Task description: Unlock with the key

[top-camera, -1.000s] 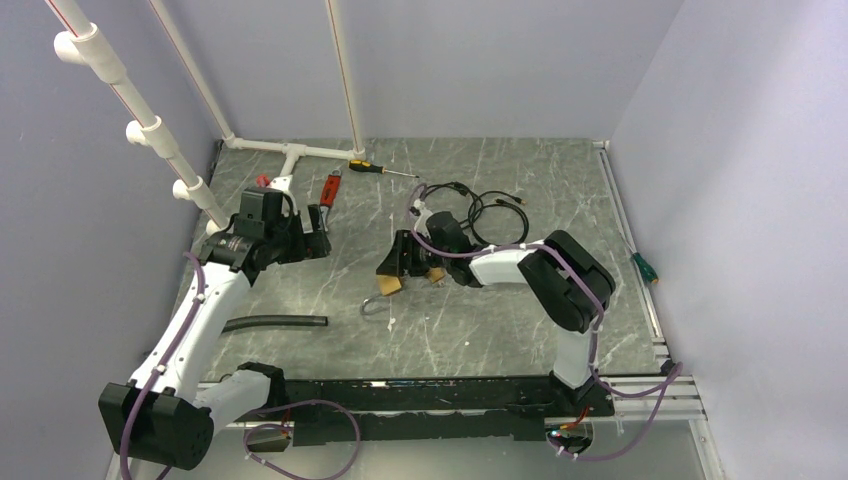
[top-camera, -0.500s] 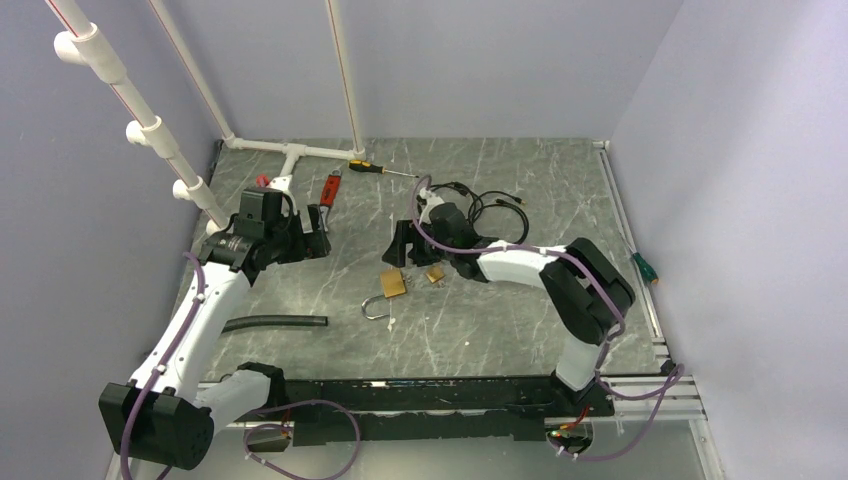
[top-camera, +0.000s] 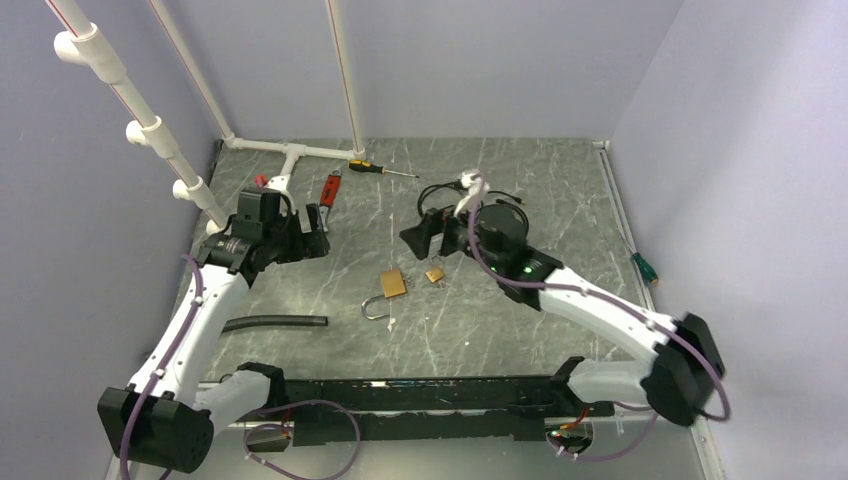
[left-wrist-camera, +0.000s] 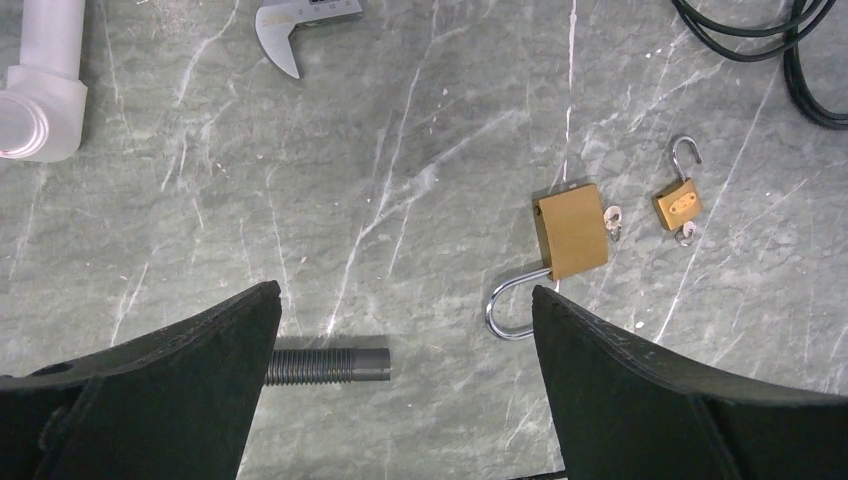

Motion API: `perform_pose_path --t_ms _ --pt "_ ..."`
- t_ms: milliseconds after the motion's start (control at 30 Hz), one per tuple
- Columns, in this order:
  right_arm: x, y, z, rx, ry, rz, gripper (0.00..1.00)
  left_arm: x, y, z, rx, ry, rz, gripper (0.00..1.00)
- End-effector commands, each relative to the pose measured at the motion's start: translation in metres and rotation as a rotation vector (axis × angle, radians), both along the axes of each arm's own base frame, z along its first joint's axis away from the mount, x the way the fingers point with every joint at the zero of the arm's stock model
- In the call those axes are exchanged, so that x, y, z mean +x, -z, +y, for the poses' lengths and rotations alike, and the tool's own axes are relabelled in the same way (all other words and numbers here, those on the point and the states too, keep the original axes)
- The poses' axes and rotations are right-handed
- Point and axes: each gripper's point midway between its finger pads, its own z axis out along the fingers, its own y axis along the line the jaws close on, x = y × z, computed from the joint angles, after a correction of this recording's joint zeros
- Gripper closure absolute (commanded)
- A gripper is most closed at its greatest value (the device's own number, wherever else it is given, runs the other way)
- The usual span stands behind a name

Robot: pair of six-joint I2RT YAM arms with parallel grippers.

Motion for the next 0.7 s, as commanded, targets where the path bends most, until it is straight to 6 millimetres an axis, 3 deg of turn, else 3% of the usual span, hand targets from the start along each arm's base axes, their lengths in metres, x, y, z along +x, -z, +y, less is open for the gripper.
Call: perform_pose_path --t_ms 0,167,367,667 --pt "-0.007 -0.041 -0.036 0.038 0.109 -0.161 0.0 0.008 -0.025 -0.002 -0.02 0.013 -0.089 0.01" --pt "-0.026 -0.043 -0.077 0.087 0.201 -0.234 0.0 0.006 -0.027 -0.003 -0.03 0.02 -0.105 0.01" --pt "-0.047 -0.04 -0.12 0.15 0.317 -0.202 0.0 0.003 -0.031 -0.001 -0.026 0.013 -0.12 0.01" --pt "-0.06 -0.03 -0.145 0.218 0.38 -0.211 0.0 -0.001 -0.033 -0.001 -0.03 0.017 -0.137 0.01"
